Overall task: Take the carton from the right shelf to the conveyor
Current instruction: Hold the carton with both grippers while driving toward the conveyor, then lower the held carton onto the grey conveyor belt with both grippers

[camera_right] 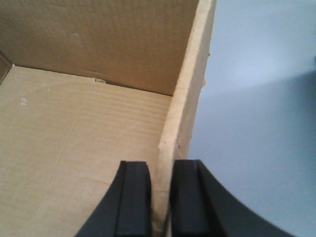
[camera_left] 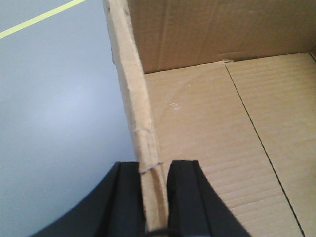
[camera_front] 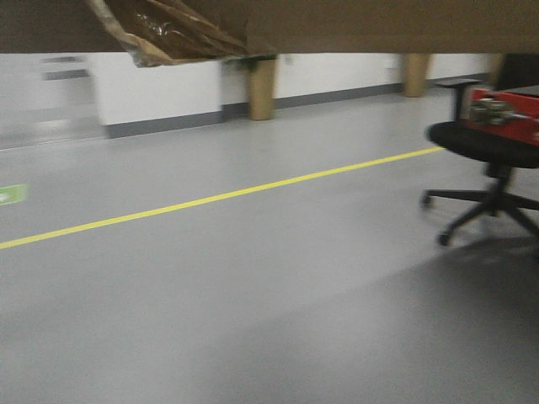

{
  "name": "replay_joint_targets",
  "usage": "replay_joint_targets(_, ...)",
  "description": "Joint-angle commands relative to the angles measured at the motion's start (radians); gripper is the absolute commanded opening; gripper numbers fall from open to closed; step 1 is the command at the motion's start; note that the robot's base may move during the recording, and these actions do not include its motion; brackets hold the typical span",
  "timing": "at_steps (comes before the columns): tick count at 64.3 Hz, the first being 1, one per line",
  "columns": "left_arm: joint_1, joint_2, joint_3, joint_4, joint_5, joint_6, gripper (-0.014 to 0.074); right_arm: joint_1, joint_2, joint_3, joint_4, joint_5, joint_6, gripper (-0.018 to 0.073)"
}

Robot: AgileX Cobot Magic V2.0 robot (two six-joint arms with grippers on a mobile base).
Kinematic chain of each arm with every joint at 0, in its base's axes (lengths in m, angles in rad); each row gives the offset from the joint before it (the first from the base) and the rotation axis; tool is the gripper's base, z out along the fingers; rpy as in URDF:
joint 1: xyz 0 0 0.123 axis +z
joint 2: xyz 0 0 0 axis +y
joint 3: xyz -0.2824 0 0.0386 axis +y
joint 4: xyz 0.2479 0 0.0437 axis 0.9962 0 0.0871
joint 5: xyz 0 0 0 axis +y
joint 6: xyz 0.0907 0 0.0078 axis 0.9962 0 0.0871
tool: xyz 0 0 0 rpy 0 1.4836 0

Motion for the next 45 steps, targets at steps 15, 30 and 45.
replay_joint_targets(15, -0.014, -0.016, -0.005, -0.038, -0.035, 0.004, -0.0009, 0.0, -0.009, -0.003, -0.005, -0.061, -0.003, -0.0067)
replay_joint_targets(30, -0.014, -0.016, -0.005, -0.038, -0.035, 0.004, -0.0009, 0.0, -0.009, -0.003, -0.005, -0.061, -0.003, -0.0067)
replay_joint_targets(45, -0.014, -0.016, -0.005, -0.038, -0.035, 0.004, -0.0009, 0.0, -0.009, -0.003, -0.005, -0.061, -0.003, -0.0067)
